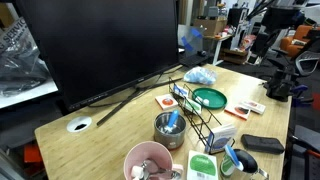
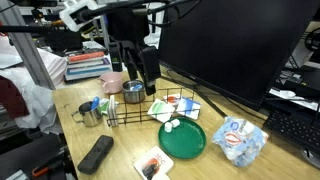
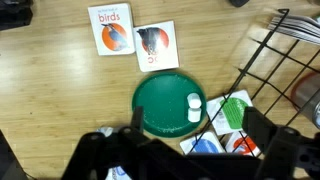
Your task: Pick up the blue spoon from the silver bowl and put it on the green plate
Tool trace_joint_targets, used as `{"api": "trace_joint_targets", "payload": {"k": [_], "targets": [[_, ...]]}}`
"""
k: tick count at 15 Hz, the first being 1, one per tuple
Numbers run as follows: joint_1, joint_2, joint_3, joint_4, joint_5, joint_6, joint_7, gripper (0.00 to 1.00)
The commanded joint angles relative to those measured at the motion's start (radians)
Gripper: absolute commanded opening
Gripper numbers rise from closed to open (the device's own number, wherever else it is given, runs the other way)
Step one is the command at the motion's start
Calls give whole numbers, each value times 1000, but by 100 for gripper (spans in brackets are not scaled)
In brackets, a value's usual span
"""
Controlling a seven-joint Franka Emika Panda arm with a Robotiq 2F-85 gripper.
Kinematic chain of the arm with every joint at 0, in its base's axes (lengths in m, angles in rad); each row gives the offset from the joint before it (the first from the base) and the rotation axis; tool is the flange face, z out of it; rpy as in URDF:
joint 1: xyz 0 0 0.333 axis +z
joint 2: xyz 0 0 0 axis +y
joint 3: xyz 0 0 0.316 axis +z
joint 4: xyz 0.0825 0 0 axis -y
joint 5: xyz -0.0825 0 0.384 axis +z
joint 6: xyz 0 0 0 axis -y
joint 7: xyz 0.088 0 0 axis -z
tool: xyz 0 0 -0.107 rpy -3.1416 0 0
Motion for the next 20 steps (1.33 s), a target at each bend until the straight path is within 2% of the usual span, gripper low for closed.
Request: {"api": "trace_joint_targets", "payload": {"k": [1, 5, 13, 14, 15, 20], "targets": [[-3, 0, 2, 2, 2, -2, -1, 100], [31, 17, 19, 20, 3, 18, -37, 100], [229, 89, 61, 86, 116, 46, -234, 100], [226, 121, 76, 111, 112, 49, -197, 100], [219, 67, 83, 63, 99, 50, -177, 100], [219, 117, 87, 101, 100, 50, -177, 100]]}}
